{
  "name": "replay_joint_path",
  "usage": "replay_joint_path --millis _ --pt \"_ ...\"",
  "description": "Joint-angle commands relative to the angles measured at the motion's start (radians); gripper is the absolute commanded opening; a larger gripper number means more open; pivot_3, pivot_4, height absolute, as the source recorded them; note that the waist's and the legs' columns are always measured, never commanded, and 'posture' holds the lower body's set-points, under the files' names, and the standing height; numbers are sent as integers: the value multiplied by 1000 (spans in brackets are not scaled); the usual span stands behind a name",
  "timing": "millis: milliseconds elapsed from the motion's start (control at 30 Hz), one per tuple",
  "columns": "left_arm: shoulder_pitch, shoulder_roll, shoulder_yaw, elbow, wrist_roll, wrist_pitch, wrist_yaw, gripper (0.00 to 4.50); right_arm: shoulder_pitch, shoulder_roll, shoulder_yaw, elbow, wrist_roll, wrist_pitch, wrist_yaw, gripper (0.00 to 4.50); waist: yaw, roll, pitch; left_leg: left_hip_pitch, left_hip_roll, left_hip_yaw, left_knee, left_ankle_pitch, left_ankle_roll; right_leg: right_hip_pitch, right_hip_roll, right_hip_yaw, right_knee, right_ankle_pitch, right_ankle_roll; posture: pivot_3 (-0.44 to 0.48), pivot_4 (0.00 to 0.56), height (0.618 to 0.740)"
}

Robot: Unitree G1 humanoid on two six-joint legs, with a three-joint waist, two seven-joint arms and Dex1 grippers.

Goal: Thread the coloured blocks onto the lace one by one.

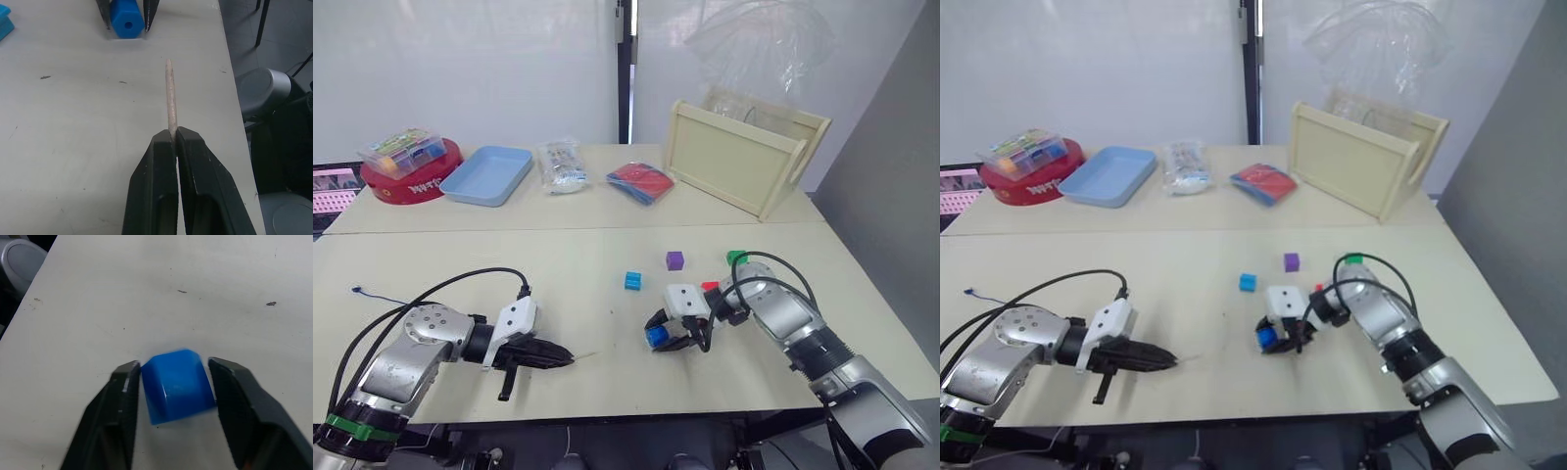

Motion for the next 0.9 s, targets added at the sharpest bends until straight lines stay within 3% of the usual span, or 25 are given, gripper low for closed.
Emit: replay_joint_path --millis 33,300,433,600,900 --pt "-9 12 11 -38 -14 24 15 0 8 1 -43 -45 3 12 -22 1274 0 0 0 0 0 0 0 0 0 0 0 0 0 0 0 0 150 740" --pt "-100 -12 -63 -131 -23 257 121 0 72 17 -59 -256 6 271 -128 1274 1 0 0 -1 0 0 1 0 0 0 0 0 0 0 0 0 150 740" --pt "-145 -13 -118 -122 -19 290 111 0 102 31 -39 -322 -11 368 -178 1274 -2 0 0 0 0 0 0 0 0 0 0 0 1 0 0 0 150 740" --pt "-208 -29 -232 -71 79 321 153 0 131 25 -10 -343 -34 406 -196 1274 0 0 0 0 -1 0 1 0 0 0 0 0 0 0 0 0 150 740" --pt "-272 -92 -274 -35 90 334 165 0 153 16 -3 -394 -19 453 -191 1274 0 0 0 0 -1 0 1 0 0 0 0 0 0 0 0 0 150 740"
